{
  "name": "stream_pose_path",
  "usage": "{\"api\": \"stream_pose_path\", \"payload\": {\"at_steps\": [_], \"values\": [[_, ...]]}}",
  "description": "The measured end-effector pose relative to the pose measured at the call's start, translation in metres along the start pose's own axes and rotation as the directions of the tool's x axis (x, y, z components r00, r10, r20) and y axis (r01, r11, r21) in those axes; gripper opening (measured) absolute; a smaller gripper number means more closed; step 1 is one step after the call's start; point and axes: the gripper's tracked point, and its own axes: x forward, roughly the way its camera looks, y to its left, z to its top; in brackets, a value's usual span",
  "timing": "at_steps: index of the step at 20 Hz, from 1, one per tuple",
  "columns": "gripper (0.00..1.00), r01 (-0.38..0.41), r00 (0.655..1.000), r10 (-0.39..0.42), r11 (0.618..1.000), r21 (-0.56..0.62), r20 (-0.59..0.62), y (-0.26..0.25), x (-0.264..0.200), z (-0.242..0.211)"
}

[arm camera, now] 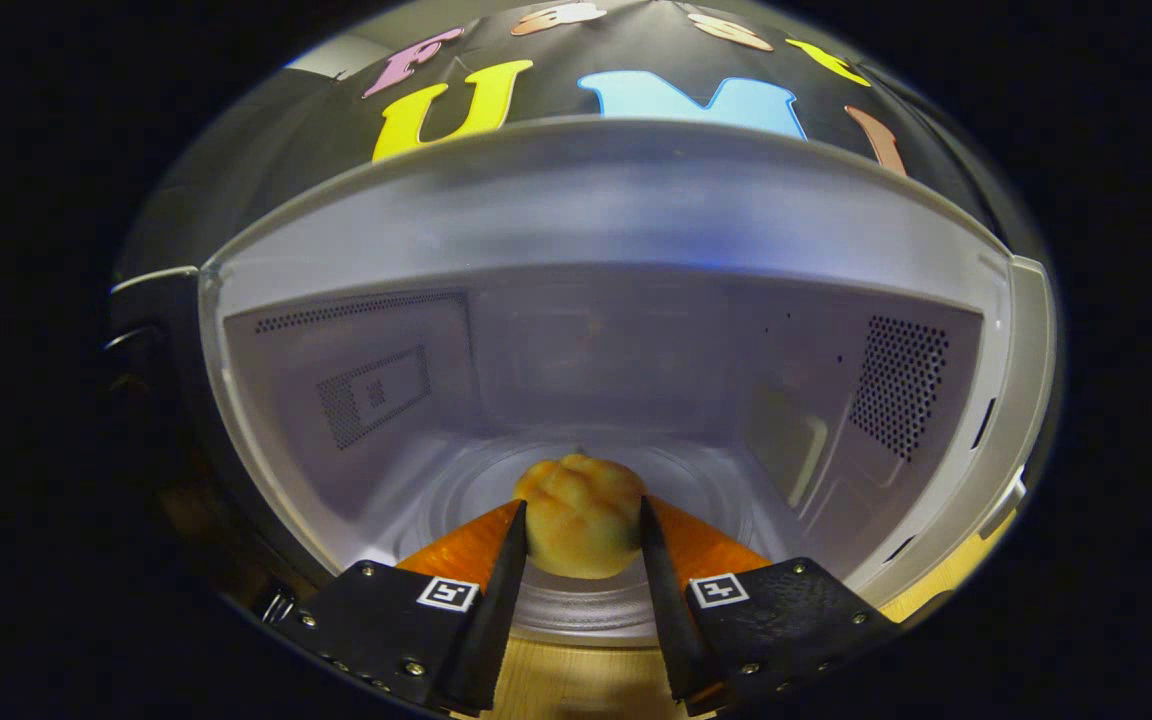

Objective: Open the microwave, put the food inside, and close the microwave door.

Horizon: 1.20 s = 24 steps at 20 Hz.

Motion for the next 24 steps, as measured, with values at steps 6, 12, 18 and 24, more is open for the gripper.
{"api": "stream_pose_path", "payload": {"at_steps": [6, 12, 18, 24], "values": [[0.62, 0.028, 0.999, -0.028, 1.0, 0.0, -0.02, 0.002, 0.02, -0.008], [0.82, 0.061, 0.997, -0.064, 0.996, -0.064, -0.035, -0.002, 0.016, -0.013], [0.82, 0.077, 0.997, -0.077, 0.994, -0.072, 0.005, -0.004, -0.01, -0.002], [0.82, 0.087, 0.996, -0.088, 0.993, -0.082, -0.005, -0.011, -0.017, -0.005]]}}
